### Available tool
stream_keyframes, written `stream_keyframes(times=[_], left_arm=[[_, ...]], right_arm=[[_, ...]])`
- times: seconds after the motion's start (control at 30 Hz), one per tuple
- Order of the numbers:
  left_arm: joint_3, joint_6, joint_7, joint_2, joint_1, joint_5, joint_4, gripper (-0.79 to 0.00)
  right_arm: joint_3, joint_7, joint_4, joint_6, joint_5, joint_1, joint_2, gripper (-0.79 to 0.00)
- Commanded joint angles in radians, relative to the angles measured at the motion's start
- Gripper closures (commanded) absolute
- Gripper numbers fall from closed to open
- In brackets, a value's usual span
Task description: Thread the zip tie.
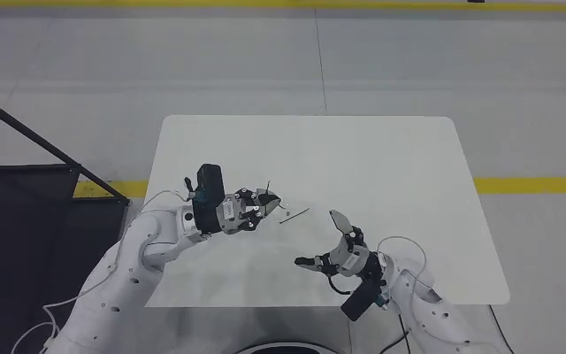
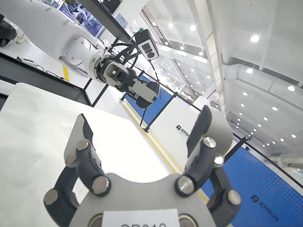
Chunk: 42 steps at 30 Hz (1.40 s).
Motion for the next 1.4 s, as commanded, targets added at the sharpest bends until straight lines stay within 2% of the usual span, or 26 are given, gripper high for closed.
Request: stream_keyframes(times=[0.0,0.2,0.27,0.33,0.37,0.43,0.53,0.6,0.73,0.87,1.13,1.3,1.33,1.37], left_arm=[[0.000,0.000,-0.001,0.000,0.000,0.001,0.000,0.000],[0.000,0.000,-0.001,0.000,0.000,0.001,0.000,0.000],[0.002,0.015,-0.007,-0.001,0.005,0.002,-0.005,0.000],[0.007,0.032,-0.022,-0.002,0.012,-0.004,-0.020,0.000],[0.007,0.034,-0.024,-0.002,0.013,-0.006,-0.023,0.000],[0.009,0.033,-0.028,-0.003,0.017,-0.005,-0.033,0.000],[0.006,0.031,-0.022,-0.004,0.024,0.008,-0.042,0.000],[0.001,0.028,-0.015,-0.004,0.030,0.020,-0.047,0.000],[-0.008,0.022,-0.005,-0.003,0.040,0.034,-0.052,0.000],[-0.011,0.022,-0.002,-0.004,0.044,0.041,-0.053,0.000],[-0.007,0.020,-0.002,-0.008,0.037,0.044,-0.041,0.000],[-0.004,0.019,0.000,-0.010,0.033,0.043,-0.035,0.000],[-0.003,0.017,-0.001,-0.011,0.032,0.044,-0.033,0.000],[-0.003,0.017,-0.001,-0.011,0.031,0.045,-0.032,0.000]], right_arm=[[0.000,0.000,-0.001,0.001,-0.001,0.000,0.000,-0.785],[-0.005,0.008,-0.009,-0.002,-0.005,-0.002,-0.001,-0.785],[-0.032,0.027,-0.016,-0.048,-0.004,0.003,-0.005,-0.785],[-0.060,0.052,0.019,-0.135,0.094,0.035,-0.017,-0.785],[-0.068,0.064,0.038,-0.164,0.123,0.051,-0.022,-0.693],[-0.096,0.102,0.107,-0.236,0.241,0.108,-0.041,-0.680],[-0.124,0.127,0.192,-0.267,0.343,0.168,-0.064,-0.634],[-0.137,0.136,0.232,-0.272,0.385,0.195,-0.077,-0.576],[-0.165,0.149,0.278,-0.305,0.415,0.235,-0.094,-0.526],[-0.189,0.119,0.310,-0.341,0.421,0.265,-0.108,-0.394],[-0.222,0.043,0.364,-0.425,0.419,0.306,-0.127,-0.354],[-0.236,0.040,0.381,-0.432,0.410,0.322,-0.137,-0.348],[-0.237,0.039,0.384,-0.432,0.409,0.324,-0.138,-0.326],[-0.238,0.038,0.386,-0.432,0.407,0.325,-0.140,-0.265]])
